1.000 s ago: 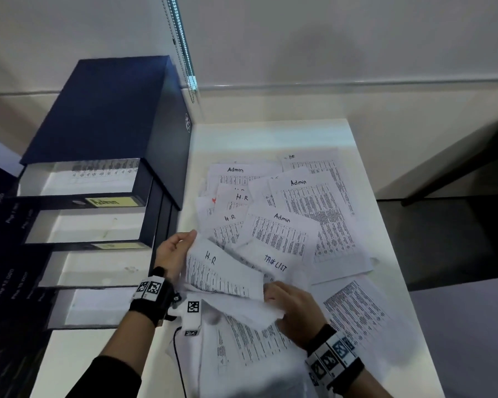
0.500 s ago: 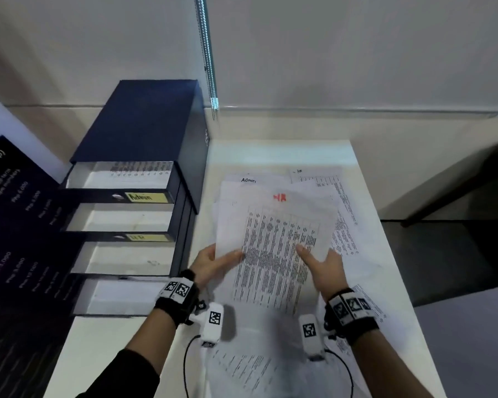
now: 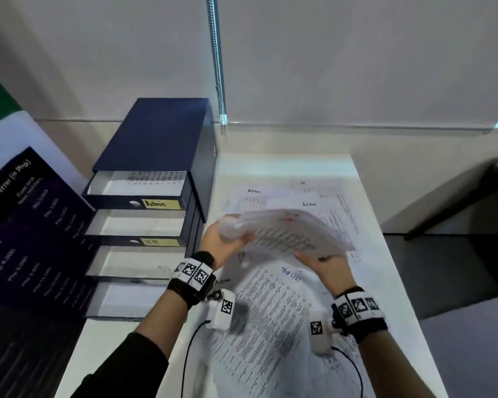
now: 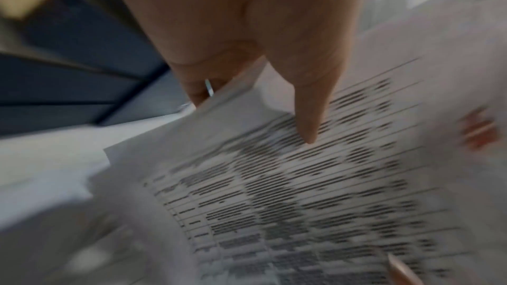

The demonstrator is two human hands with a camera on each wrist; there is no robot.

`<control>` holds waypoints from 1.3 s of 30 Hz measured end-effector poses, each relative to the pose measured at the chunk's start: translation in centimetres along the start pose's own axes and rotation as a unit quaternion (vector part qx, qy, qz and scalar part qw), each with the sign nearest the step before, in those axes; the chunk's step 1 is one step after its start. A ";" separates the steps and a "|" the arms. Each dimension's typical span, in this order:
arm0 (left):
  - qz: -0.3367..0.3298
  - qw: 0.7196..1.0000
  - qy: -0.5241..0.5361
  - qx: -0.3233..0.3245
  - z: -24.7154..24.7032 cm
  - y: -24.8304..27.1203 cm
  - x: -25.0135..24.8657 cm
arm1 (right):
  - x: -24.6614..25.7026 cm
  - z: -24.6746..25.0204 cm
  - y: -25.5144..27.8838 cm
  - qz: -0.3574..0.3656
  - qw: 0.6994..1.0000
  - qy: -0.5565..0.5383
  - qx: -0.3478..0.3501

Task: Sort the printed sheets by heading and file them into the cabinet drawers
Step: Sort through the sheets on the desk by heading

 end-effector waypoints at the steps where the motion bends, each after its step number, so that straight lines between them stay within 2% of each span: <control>1: 0.014 1.000 -0.008 0.002 -0.1 0.1 1.1 | -1.7 -0.4 -0.2 0.010 1.000 0.010 0.002; 3: 0.027 0.999 -0.032 0.008 -0.3 0.3 1.7 | -2.7 -0.9 -0.4 0.017 0.999 0.027 -0.010; 6: 0.054 0.998 0.003 -0.011 -0.1 -0.1 1.4 | -1.4 -1.3 -1.2 0.064 0.994 0.086 -0.031; 11: -0.034 0.998 0.043 -0.018 0.9 -0.6 -3.5 | 3.5 0.8 -2.0 0.092 0.988 0.083 -0.097; 14: -0.061 0.996 0.065 -0.015 1.5 -1.0 -4.1 | 4.1 2.1 -1.7 0.060 0.990 0.076 -0.102; 20: 0.054 0.998 -0.004 0.030 0.8 -1.5 2.4 | -1.7 -0.3 -2.3 -0.028 0.989 0.146 -0.015; 22: 0.054 0.998 -0.009 0.018 0.2 -1.4 3.3 | -2.9 -1.0 -2.9 -0.036 0.987 0.157 -0.016; 24: 0.040 0.999 -0.012 0.013 -0.2 -1.2 2.1 | -2.8 -1.4 -3.4 -0.041 0.981 0.188 -0.026; 27: 0.029 0.999 -0.017 0.017 0.0 -0.5 -1.2 | 0.6 -1.5 -3.0 -0.001 0.987 0.154 -0.039; 30: -0.028 0.999 -0.011 0.020 1.9 1.0 -5.6 | 5.3 -1.3 -1.8 0.080 0.990 0.106 -0.053; 32: -0.056 0.998 0.005 0.001 4.3 2.0 -8.0 | 7.8 -1.9 -1.0 0.107 0.991 0.078 -0.030; 35: -0.067 0.997 0.036 -0.026 8.2 3.0 -9.4 | 11.0 -4.3 0.4 0.126 0.991 0.020 0.048; 37: -0.054 0.995 0.056 -0.055 10.9 4.0 -8.5 | 11.4 -7.5 1.6 0.110 0.989 0.032 0.095; 39: -0.006 0.993 0.070 -0.099 13.6 5.3 -5.4 | 9.1 -11.6 2.5 0.064 0.988 0.062 0.123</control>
Point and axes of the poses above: each hand's wrist, its own y-axis away from the middle knuckle, its own z-axis out of the back of the hand, x = y × z, the point moved 4 cm from there along -y, towards the middle knuckle, and after that the axes turned 1 degree about y, right-handed, at the moved point
